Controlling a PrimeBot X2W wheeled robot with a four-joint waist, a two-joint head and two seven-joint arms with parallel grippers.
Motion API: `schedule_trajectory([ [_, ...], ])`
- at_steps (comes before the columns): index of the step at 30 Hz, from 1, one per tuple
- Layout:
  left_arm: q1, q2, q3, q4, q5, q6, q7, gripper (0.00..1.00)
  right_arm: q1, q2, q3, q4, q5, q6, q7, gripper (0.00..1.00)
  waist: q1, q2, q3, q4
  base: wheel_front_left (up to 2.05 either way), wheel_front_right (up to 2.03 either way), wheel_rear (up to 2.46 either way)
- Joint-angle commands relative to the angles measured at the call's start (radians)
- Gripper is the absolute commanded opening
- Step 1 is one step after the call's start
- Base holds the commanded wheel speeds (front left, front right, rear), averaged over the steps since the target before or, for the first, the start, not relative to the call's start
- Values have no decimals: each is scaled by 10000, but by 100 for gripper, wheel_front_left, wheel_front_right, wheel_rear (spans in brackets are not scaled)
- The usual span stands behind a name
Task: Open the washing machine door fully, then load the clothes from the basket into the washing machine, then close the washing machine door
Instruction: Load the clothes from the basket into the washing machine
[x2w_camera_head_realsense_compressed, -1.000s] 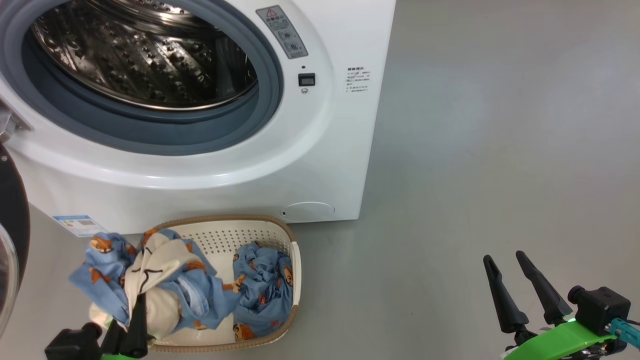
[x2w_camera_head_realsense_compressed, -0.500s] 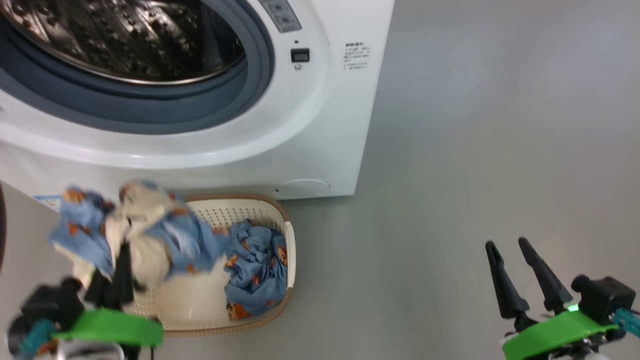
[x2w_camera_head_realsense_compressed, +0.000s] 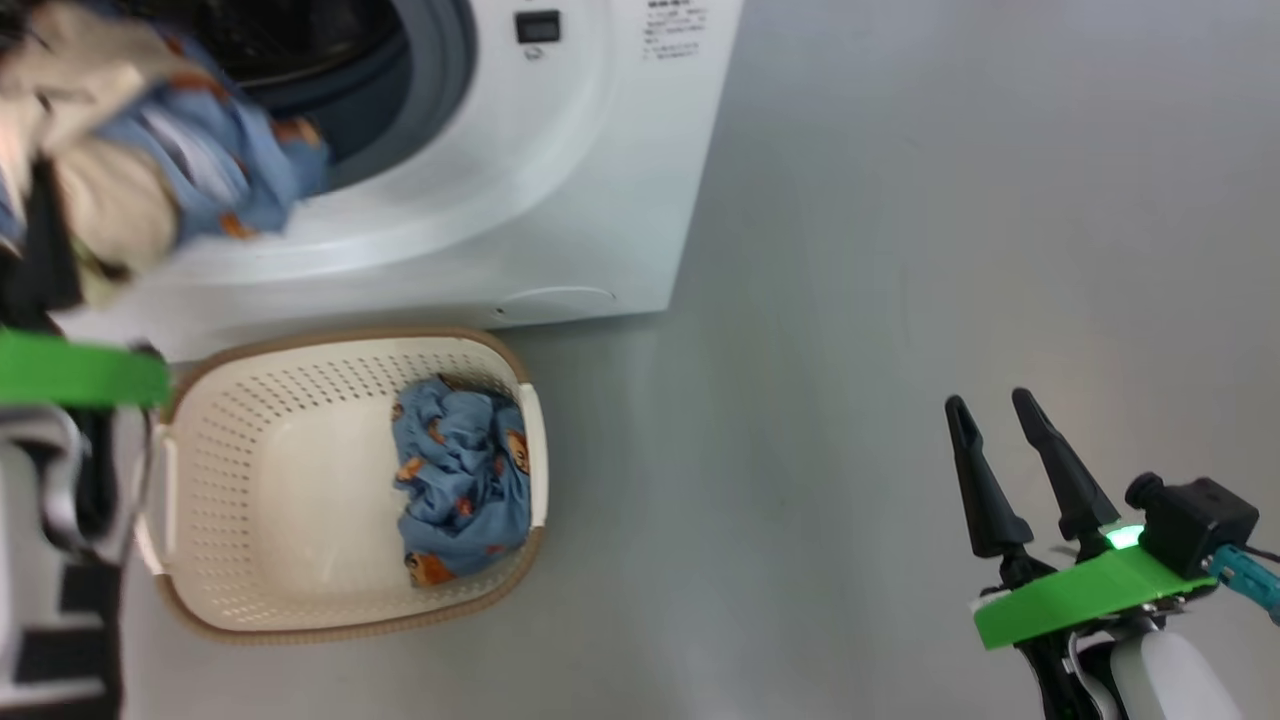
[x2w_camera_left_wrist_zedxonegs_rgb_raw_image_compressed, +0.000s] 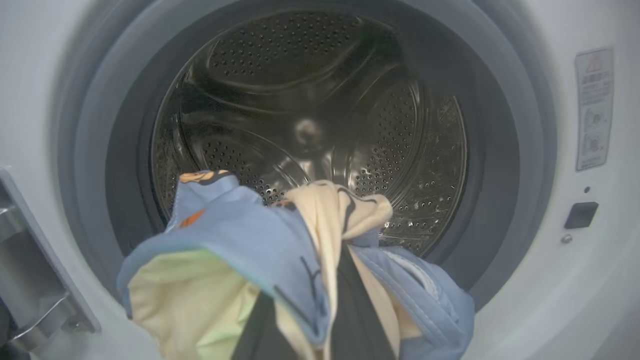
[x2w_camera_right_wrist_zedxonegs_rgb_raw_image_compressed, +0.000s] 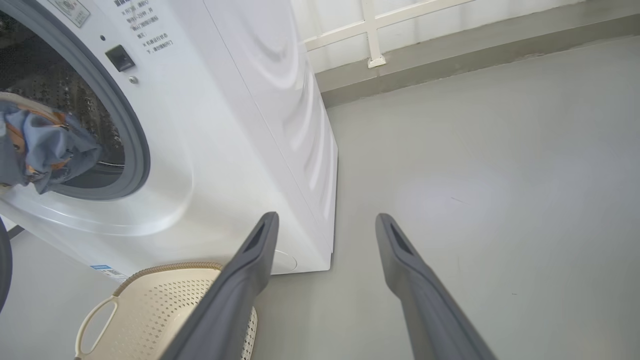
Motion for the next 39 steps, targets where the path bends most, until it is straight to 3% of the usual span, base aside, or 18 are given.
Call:
schedule_trajectory([
  [1, -459, 503, 323, -48, 96, -15, -63, 0, -94, -26, 277, -252, -65, 14, -49, 100, 0, 0, 486, -443, 0, 0, 0],
  [18, -5732, 1797, -780, 5593, 121, -15, -63, 0, -992, 539, 814, -388, -60, 14, -49, 100, 0, 0, 1867, -1795, 0, 0, 0],
  [24, -6900, 2207, -638, 5960, 216, 69, -63, 0, -1138, 687, 1053, -435, -29, 14, -49, 100, 0, 0, 2140, -2155, 0, 0, 0],
  [25, -6966, 2256, -557, 5882, 248, 121, -63, 22, -1152, 704, 1074, -438, -25, 14, -49, 100, 0, 0, 2169, -2203, 0, 0, 0],
  [27, -6966, 2320, -450, 5847, 359, 259, -63, 100, -1172, 732, 1089, -438, -18, 14, -49, 100, 0, 0, 2199, -2280, 0, 0, 0],
  [39, -6352, 2097, 250, 5670, 416, 276, -63, 100, -1128, 752, 1072, -415, -43, 14, -49, 100, 0, 0, 2012, -2255, 0, 0, 0],
])
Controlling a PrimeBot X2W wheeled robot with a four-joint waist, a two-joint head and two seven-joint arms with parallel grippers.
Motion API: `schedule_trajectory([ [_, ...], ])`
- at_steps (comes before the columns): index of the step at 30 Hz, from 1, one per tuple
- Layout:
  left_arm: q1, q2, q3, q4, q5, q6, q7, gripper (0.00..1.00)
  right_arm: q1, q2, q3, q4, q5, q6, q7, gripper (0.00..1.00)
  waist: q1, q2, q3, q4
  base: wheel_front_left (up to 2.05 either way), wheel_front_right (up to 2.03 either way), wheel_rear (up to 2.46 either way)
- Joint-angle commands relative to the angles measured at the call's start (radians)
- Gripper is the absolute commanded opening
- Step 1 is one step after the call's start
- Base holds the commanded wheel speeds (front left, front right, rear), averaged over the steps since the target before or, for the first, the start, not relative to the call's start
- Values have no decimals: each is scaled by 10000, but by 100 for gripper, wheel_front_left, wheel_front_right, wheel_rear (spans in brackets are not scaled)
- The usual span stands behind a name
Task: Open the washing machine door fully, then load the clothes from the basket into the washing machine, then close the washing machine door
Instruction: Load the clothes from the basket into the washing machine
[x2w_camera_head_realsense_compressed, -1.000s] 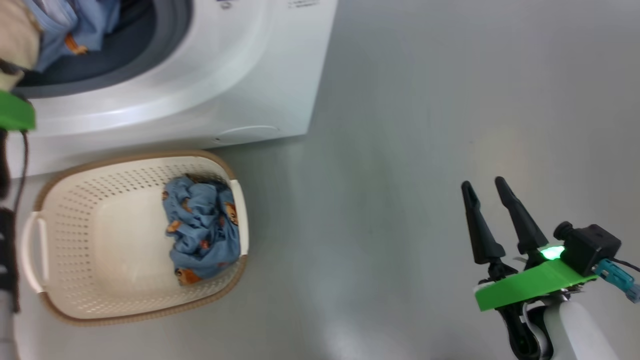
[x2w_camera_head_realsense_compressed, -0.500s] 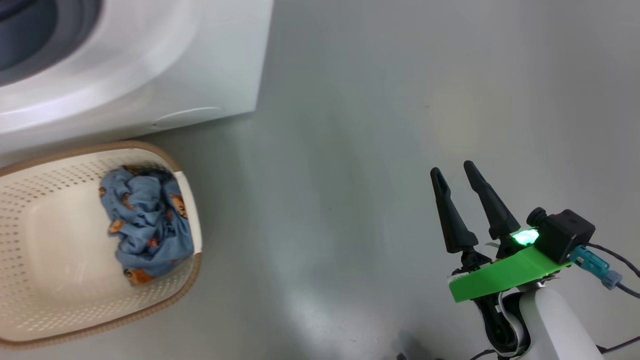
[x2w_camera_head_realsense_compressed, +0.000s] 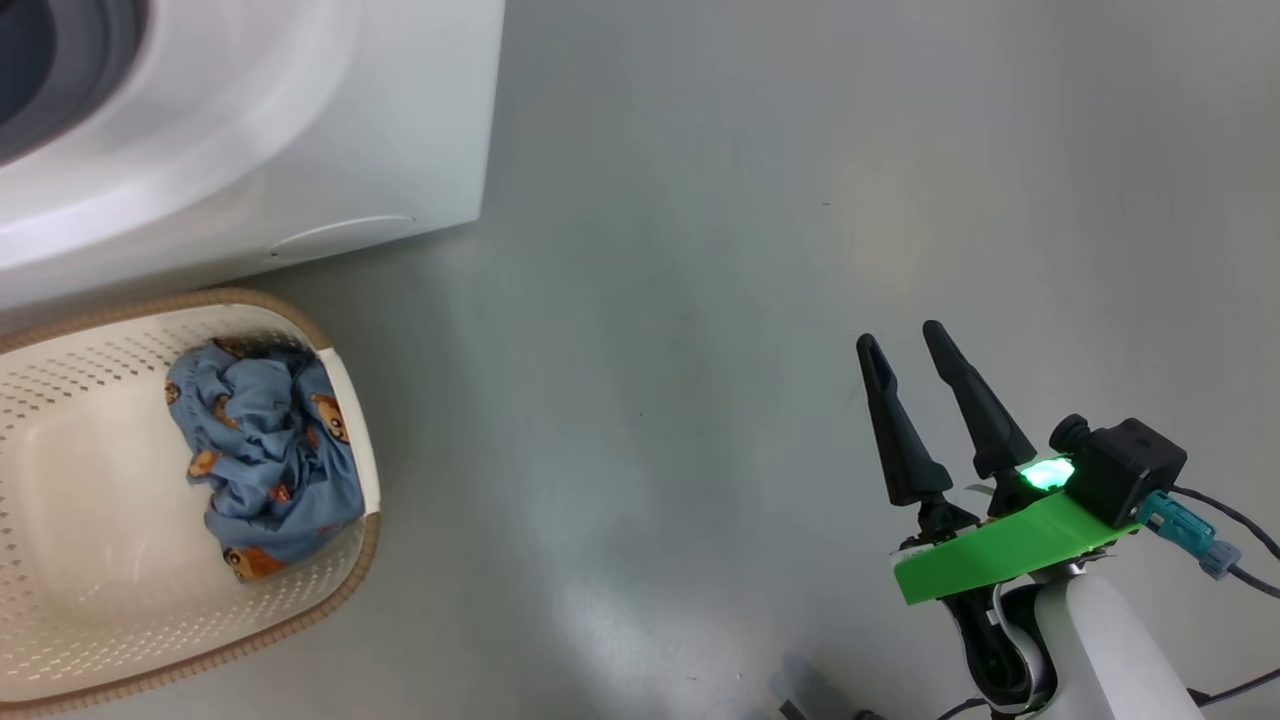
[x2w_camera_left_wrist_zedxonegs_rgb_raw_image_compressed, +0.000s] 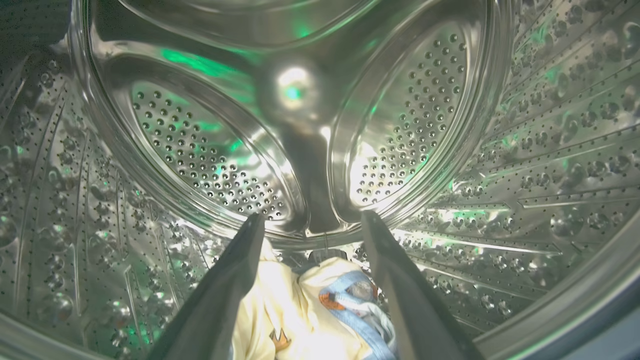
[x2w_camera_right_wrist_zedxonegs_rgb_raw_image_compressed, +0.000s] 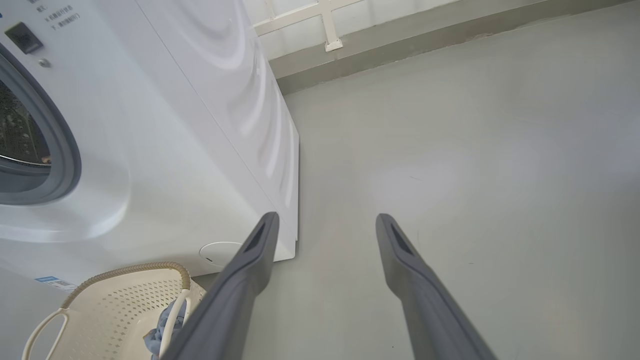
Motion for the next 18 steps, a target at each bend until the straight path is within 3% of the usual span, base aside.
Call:
schedule_trajectory([
  [1, 276, 379, 193, -332, 78, -10, -53, 100, -8, -22, 205, -215, -43, 14, -49, 100, 0, 0, -71, 58, 0, 0, 0],
  [18, 2592, -653, 867, -1224, 279, -201, -53, 100, 134, -491, 47, -226, -96, 14, -49, 100, 0, 0, -839, 629, 0, 0, 0],
])
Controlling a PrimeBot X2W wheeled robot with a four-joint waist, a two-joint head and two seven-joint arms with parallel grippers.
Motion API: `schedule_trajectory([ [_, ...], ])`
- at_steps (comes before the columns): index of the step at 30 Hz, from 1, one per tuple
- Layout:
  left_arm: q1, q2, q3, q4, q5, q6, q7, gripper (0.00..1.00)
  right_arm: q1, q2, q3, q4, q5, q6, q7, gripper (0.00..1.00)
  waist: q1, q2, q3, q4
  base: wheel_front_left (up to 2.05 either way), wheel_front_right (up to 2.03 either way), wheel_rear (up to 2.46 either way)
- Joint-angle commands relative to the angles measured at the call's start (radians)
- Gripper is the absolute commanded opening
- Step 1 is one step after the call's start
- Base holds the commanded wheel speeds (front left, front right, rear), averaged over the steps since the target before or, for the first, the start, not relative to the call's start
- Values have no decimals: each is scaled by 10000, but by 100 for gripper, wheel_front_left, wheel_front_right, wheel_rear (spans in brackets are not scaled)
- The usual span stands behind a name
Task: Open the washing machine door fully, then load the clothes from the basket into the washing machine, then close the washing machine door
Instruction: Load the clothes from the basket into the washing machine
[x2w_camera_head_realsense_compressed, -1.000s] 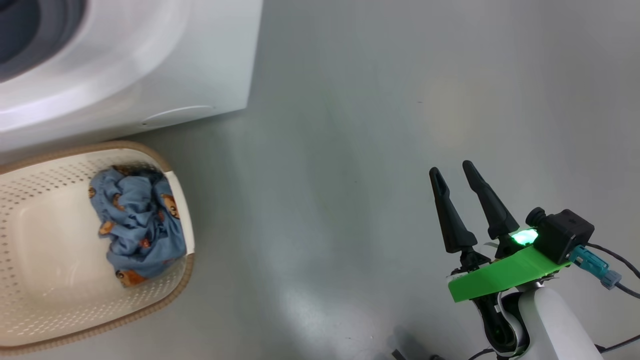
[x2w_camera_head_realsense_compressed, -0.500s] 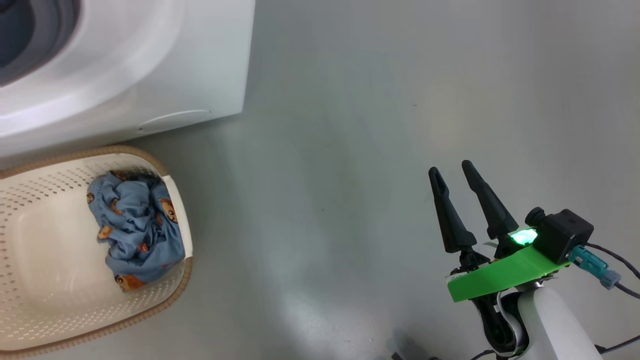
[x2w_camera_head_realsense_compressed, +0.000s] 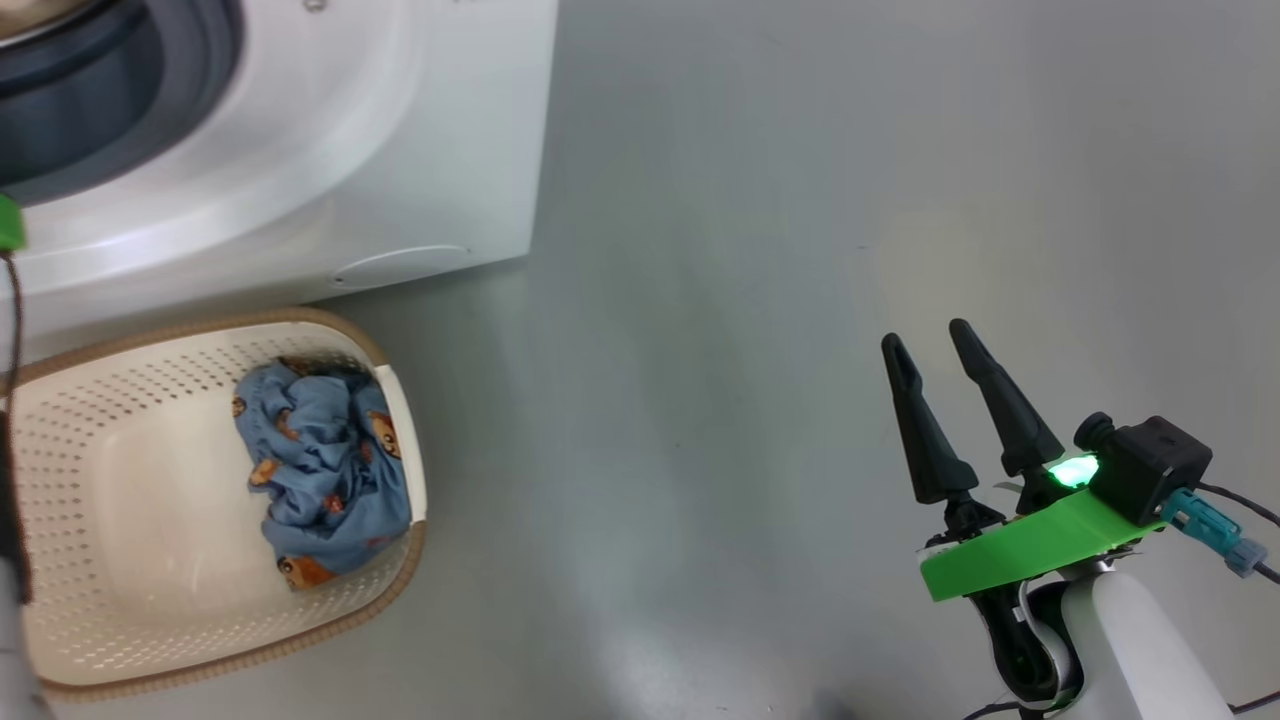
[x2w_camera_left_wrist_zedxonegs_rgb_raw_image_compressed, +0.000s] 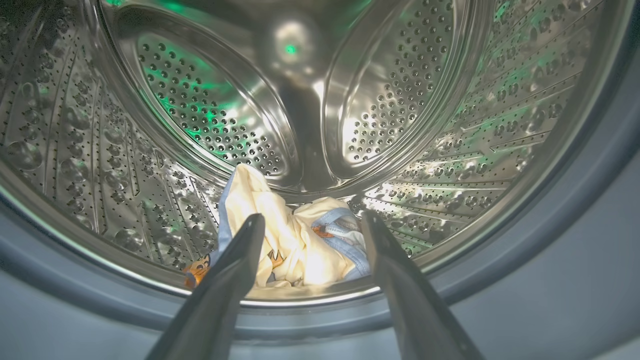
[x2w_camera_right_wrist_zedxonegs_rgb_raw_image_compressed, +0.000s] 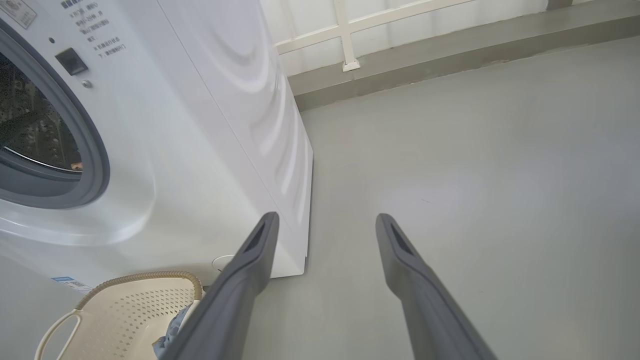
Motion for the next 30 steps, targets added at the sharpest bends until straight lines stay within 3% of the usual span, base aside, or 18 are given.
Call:
schedule_trajectory([
  [1, 340, 327, 286, -404, 64, -30, -53, 100, 136, -110, 93, -224, -88, 14, -49, 100, 0, 0, -166, 182, 0, 0, 0],
  [18, 3491, -1014, 445, -2079, 225, -109, -53, 100, 635, -743, -223, -162, -105, 14, -49, 100, 0, 0, -1265, 1062, 0, 0, 0],
  [30, 5384, -1345, 156, -3121, 231, -112, -53, 100, 1148, -1095, -352, -54, -50, 14, -49, 100, 0, 0, -2177, 1502, 0, 0, 0],
])
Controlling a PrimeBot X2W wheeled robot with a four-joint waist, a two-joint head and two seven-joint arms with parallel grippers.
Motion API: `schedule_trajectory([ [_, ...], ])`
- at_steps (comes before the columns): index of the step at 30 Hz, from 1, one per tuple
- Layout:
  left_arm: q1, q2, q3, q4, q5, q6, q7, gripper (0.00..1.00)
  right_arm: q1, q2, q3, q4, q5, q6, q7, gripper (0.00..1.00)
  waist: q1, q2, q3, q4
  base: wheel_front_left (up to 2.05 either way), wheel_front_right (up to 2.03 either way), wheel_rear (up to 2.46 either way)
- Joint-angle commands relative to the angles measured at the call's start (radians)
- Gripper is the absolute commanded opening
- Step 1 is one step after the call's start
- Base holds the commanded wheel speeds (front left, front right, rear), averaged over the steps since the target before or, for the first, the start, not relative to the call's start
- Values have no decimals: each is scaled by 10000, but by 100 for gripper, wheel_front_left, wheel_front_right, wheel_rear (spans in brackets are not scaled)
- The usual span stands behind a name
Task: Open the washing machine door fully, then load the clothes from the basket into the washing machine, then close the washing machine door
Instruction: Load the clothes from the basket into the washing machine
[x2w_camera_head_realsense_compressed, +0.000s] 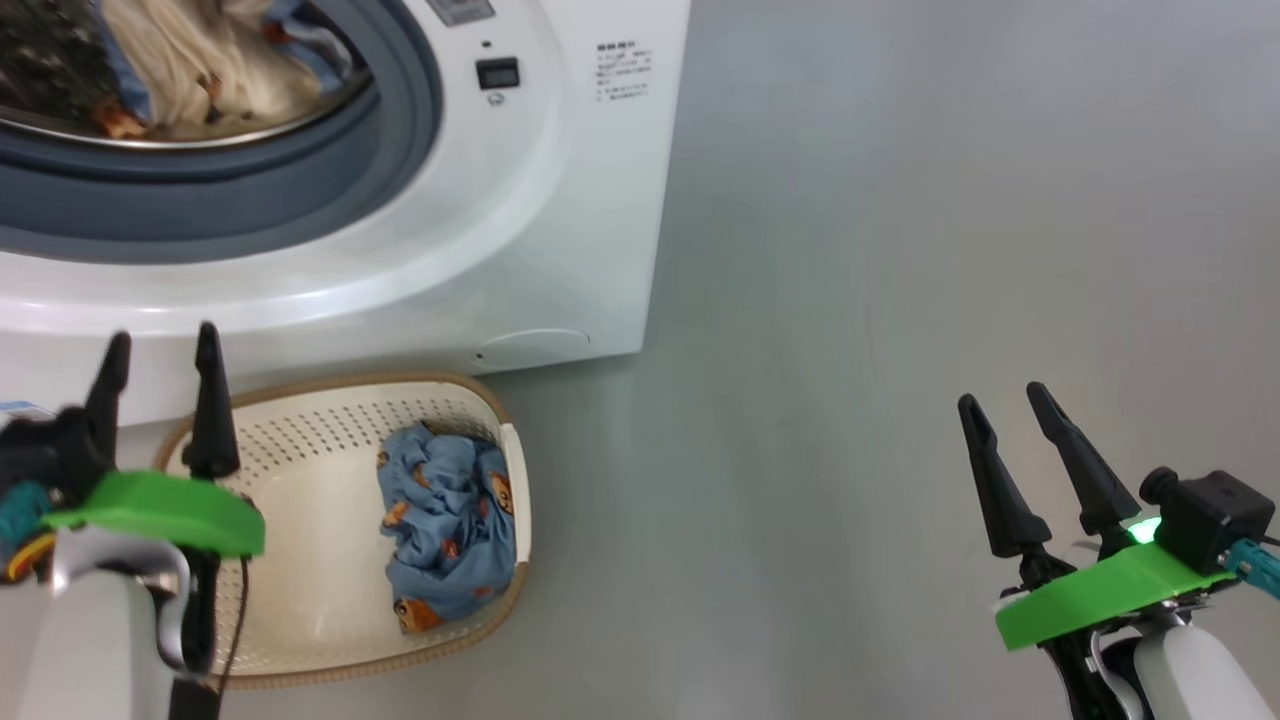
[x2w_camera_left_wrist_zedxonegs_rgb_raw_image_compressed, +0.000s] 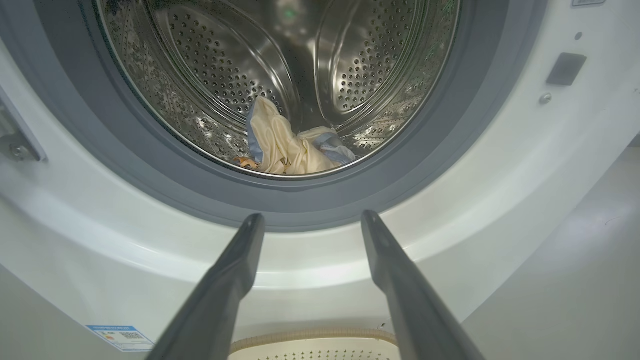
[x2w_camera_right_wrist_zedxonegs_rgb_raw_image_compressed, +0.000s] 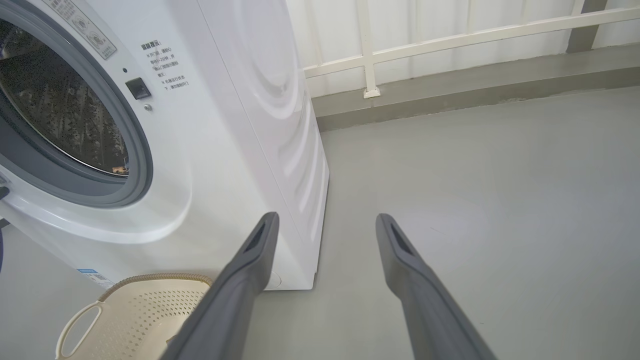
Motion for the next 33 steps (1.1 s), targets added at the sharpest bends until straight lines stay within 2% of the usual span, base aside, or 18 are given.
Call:
schedule_trajectory([
  [1, 237, 284, 251, -350, -17, -22, -53, 100, 222, -139, 178, -192, -42, 14, -49, 100, 0, 0, -316, 200, 0, 0, 0],
  [19, 2923, -186, 164, -1916, -65, -22, -53, 100, 1189, -462, 38, -132, 54, 14, -49, 100, 0, 0, -1597, 554, 0, 0, 0],
  [33, 4385, -395, 676, -2692, -88, -23, -53, 100, 1869, -551, -87, -155, 115, 14, -49, 100, 0, 0, -2281, 548, 0, 0, 0],
])
